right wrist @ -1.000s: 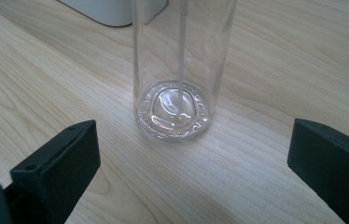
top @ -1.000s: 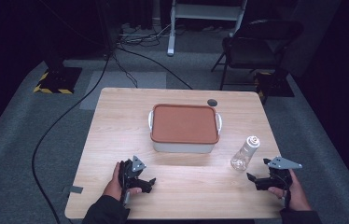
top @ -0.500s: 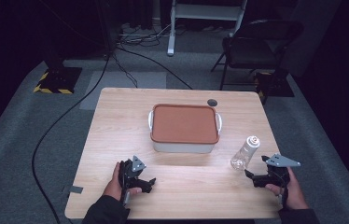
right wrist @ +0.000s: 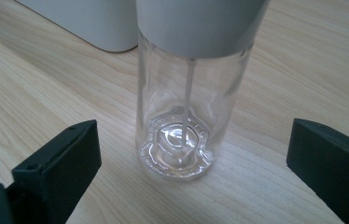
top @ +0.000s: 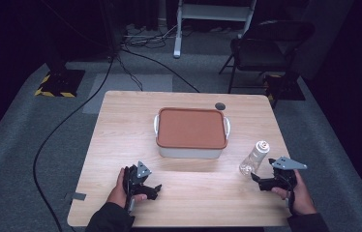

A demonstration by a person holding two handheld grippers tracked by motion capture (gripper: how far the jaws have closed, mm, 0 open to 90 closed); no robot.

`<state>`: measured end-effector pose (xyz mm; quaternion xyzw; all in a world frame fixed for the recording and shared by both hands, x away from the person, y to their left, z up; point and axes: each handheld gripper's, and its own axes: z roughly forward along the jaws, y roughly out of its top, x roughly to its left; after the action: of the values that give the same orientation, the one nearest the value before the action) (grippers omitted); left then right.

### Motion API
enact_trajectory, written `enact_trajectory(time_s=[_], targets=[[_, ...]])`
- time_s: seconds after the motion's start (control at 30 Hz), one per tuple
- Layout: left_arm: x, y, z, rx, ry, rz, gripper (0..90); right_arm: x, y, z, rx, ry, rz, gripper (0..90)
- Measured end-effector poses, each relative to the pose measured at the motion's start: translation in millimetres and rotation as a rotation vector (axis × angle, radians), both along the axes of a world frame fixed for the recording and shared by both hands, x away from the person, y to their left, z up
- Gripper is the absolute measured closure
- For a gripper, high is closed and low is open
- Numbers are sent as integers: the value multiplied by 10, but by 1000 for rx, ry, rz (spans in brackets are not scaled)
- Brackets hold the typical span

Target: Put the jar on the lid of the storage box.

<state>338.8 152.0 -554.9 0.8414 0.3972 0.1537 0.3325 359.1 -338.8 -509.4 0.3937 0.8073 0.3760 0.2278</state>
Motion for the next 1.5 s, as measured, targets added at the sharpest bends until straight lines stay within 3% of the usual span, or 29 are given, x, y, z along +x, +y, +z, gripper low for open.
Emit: enact_trajectory(time_s=[0.63, 1.13, 1.5], targets=[[0, 0, 0, 0, 0, 0, 3, 138, 83, 34, 24, 4, -18, 29], [0, 0, 0, 0, 0, 0, 2, 239, 212, 52, 17, -19, -22, 31], [0, 0, 0, 0, 0, 0, 3, 282, 276, 78, 41, -41, -37, 71]])
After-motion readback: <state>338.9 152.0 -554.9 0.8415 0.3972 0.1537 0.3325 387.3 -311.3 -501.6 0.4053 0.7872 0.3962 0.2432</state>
